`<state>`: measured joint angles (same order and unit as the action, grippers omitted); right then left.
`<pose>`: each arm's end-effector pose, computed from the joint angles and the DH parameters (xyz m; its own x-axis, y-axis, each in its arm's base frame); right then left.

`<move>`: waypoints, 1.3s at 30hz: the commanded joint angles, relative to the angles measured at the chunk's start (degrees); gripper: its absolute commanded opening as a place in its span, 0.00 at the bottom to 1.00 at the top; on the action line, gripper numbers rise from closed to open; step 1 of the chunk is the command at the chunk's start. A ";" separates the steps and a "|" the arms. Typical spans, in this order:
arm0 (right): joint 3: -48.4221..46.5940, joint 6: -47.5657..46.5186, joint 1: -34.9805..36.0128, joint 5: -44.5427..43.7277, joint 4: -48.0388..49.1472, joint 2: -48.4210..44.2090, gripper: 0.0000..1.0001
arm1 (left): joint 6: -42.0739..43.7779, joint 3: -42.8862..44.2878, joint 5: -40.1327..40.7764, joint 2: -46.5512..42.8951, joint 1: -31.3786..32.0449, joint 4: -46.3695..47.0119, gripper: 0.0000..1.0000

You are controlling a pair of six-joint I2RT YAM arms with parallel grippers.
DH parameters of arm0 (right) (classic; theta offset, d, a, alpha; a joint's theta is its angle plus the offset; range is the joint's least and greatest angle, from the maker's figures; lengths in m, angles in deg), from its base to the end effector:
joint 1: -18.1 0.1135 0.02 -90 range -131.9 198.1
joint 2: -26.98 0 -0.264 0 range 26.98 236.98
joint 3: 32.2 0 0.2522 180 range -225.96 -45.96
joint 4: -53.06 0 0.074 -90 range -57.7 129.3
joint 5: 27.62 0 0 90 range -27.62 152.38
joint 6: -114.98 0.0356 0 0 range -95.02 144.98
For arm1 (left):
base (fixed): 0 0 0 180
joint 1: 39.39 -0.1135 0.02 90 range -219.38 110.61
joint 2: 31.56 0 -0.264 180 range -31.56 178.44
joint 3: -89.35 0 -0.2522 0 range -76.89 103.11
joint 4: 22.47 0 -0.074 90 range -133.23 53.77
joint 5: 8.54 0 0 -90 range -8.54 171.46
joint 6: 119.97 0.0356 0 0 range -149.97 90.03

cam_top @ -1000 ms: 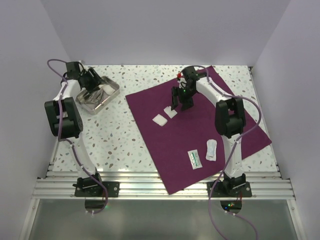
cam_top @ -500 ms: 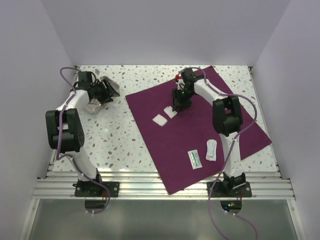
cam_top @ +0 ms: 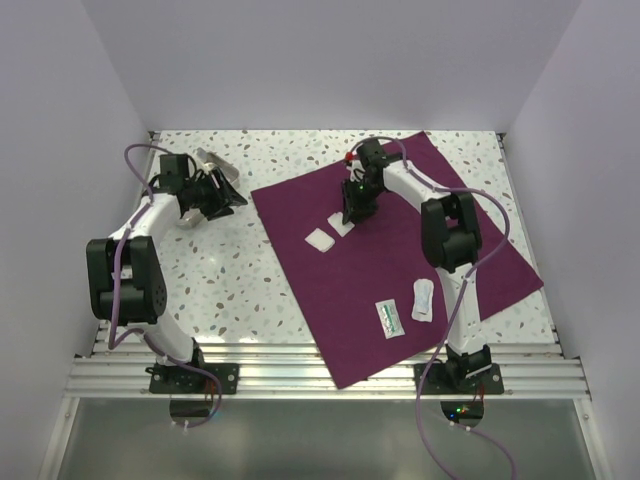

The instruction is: Prepare the surgical pack

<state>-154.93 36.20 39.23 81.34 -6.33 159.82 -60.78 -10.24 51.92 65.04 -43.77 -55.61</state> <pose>0.4487 0.1858 0.1620 -0.9440 -0.1675 -0.2843 -0.2685 0.8908 0.3667 0.3612 0.0101 0.2258 -0.7796 -0.5066 -0.3682 -0.1693 0.7365 -0.6550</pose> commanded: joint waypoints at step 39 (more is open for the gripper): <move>-1.16 7.50 6.12 16.55 -1.13 -6.98 0.00 | 1.10 1.99 -4.12 1.93 -0.01 1.97 0.57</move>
<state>-155.89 42.98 45.52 94.85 -7.84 151.75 -60.37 -10.24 49.25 66.63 -43.77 -55.39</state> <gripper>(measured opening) 0.010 0.573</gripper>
